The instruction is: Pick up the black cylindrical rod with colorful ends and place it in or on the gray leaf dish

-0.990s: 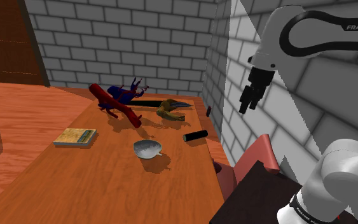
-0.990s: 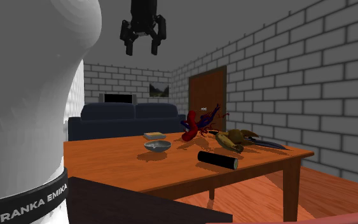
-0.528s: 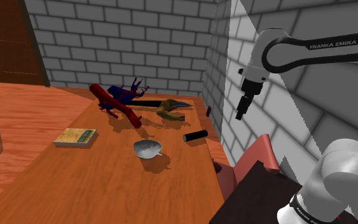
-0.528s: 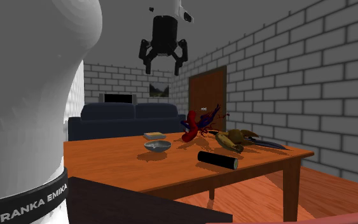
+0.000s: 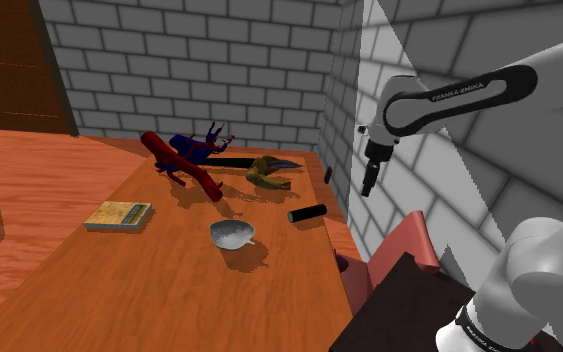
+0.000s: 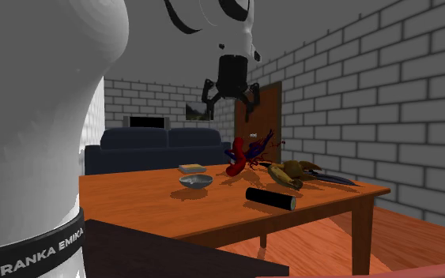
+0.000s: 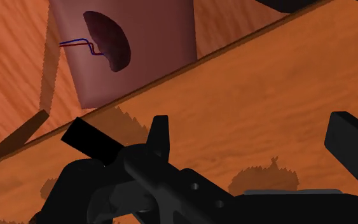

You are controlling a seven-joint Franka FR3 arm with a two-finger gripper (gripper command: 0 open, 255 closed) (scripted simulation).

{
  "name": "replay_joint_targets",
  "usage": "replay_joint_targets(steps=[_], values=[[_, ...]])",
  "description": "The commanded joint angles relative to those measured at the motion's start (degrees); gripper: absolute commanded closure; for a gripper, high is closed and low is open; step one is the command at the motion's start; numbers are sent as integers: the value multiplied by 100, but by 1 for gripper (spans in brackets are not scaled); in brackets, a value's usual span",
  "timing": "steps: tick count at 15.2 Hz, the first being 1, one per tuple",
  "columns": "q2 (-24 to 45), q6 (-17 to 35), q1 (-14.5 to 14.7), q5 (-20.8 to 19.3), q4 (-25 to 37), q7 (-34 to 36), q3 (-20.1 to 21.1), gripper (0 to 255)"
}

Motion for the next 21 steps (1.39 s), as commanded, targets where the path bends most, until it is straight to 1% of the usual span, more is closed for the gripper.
replay_joint_targets(steps=[1, 5, 8, 10, 13, 16, 21], values=[[446, 327, 69, 19, 123, -536, -190, 0], [1408, 863, 205, 249, 520, -1596, -490, 0], [2162, 1181, 262, 557, 912, -2424, -616, 0], [2667, 1345, 248, 798, 1215, -2974, -628, 0], [3412, 1525, 152, 1146, 1728, -3748, -546, 0], [4126, 1637, -23, 1409, 2303, -4420, -366, 0], [5260, 1704, -329, 1616, 3391, -5307, -17, 0]])
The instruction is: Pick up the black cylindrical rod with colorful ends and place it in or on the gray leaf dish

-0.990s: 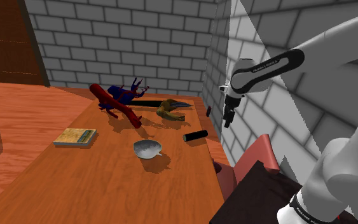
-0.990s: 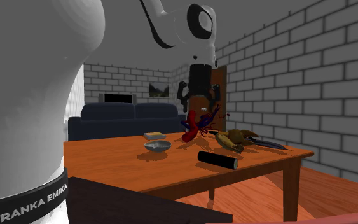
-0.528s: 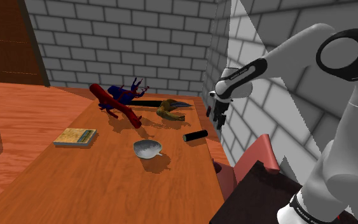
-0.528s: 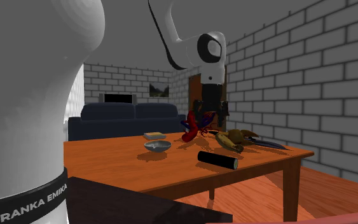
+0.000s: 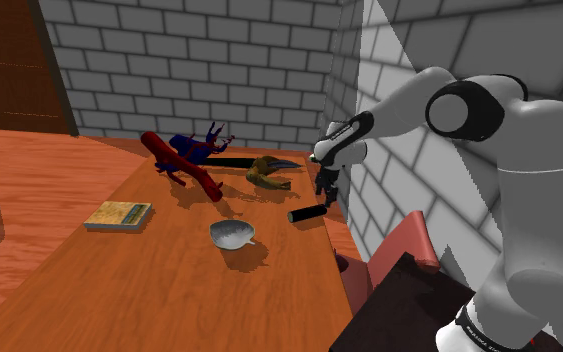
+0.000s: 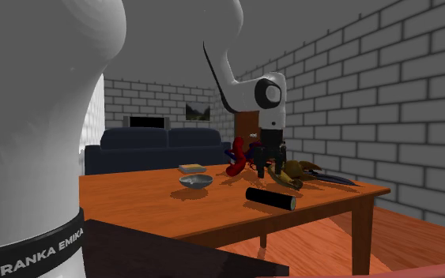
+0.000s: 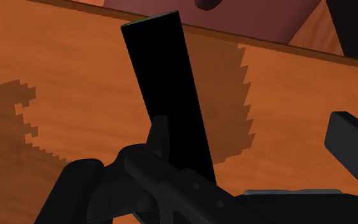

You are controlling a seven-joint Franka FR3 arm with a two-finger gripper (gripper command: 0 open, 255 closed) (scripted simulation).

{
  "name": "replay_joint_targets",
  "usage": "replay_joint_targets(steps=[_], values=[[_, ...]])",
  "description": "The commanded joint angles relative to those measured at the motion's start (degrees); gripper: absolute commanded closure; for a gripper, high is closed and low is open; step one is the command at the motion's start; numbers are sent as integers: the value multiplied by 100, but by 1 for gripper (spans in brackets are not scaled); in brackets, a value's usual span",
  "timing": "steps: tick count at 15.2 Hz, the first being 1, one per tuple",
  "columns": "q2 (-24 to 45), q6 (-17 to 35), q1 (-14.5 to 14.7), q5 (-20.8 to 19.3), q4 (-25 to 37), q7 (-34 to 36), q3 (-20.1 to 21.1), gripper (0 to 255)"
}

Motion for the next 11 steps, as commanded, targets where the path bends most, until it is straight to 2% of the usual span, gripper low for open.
replay_joint_targets(steps=[1, 4, 11], values=[[441, -7, -125, 36, 471, -340, 135, 0], [1110, -51, -272, 19, 1229, -735, 328, 0], [1475, 218, -328, 103, 1325, -791, 415, 0]])
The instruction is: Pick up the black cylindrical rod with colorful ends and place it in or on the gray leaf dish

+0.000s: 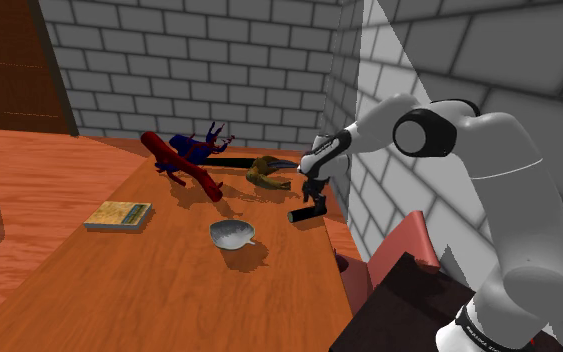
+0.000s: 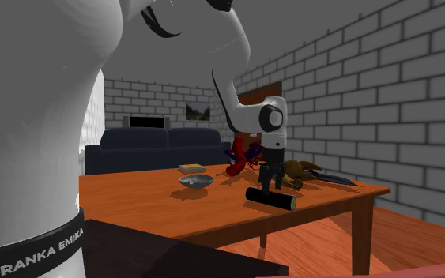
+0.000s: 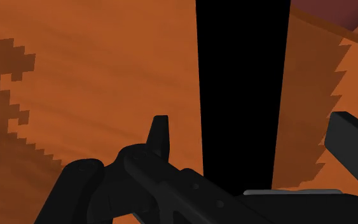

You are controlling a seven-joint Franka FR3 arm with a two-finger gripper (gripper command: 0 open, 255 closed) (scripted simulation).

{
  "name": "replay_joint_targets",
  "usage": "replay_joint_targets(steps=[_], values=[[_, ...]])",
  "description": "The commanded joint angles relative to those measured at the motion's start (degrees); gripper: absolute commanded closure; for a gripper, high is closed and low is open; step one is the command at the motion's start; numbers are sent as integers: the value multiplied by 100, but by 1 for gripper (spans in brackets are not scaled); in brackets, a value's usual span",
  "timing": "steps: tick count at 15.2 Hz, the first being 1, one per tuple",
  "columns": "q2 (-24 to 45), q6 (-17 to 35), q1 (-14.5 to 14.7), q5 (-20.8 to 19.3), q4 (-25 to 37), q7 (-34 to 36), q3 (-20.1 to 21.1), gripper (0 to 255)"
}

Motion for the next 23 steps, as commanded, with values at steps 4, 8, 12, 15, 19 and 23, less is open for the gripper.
replay_joint_targets(steps=[4, 8, 12, 15, 19, 23], values=[[136, 112, -19, 33, 25, -20, 33, 0], [136, 112, -19, 33, 26, -20, 33, 0], [135, 112, -19, 33, 25, -20, 33, 255], [136, 112, -21, 34, 26, -22, 33, 255], [136, 112, -19, 33, 26, -20, 34, 255], [-103, -63, 21, -22, -38, 17, -22, 255]])
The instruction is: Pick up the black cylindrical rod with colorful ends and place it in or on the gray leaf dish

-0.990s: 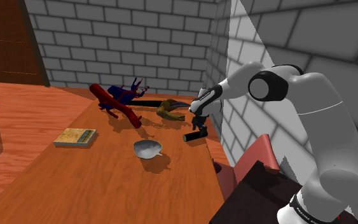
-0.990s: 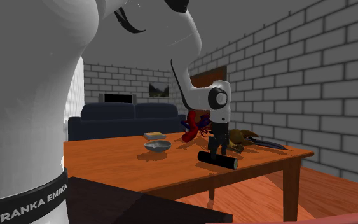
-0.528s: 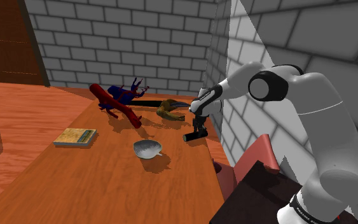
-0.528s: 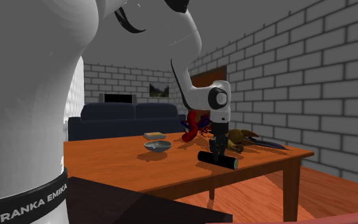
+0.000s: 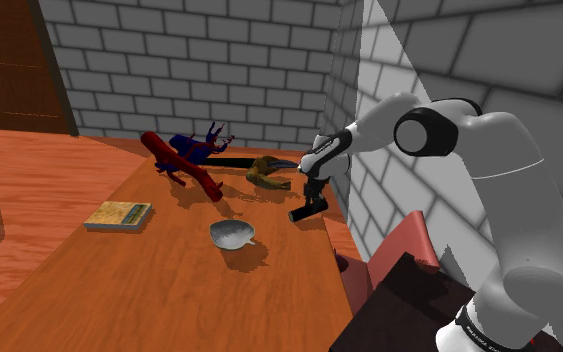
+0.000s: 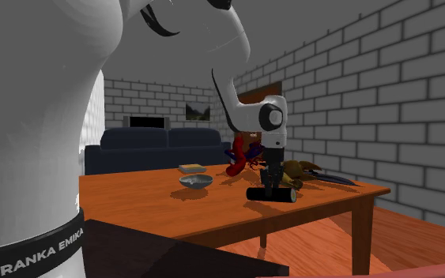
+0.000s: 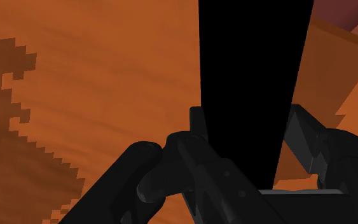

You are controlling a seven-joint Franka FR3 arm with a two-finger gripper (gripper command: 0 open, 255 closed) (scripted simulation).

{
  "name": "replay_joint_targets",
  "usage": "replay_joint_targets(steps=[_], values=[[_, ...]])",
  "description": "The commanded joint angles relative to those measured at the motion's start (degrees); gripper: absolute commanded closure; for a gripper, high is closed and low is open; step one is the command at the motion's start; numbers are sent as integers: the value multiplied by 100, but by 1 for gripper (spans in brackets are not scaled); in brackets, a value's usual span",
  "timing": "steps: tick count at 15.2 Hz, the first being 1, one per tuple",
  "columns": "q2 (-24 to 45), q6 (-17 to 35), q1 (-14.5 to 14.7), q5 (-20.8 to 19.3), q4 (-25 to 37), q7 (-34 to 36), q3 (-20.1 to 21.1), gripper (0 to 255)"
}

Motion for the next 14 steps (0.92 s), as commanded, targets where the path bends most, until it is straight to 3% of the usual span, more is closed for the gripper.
replay_joint_targets(steps=[1, 14], values=[[-106, -91, 22, -28, -12, 26, -26, 255], [-803, -734, 136, -229, -59, 163, -190, 255]])
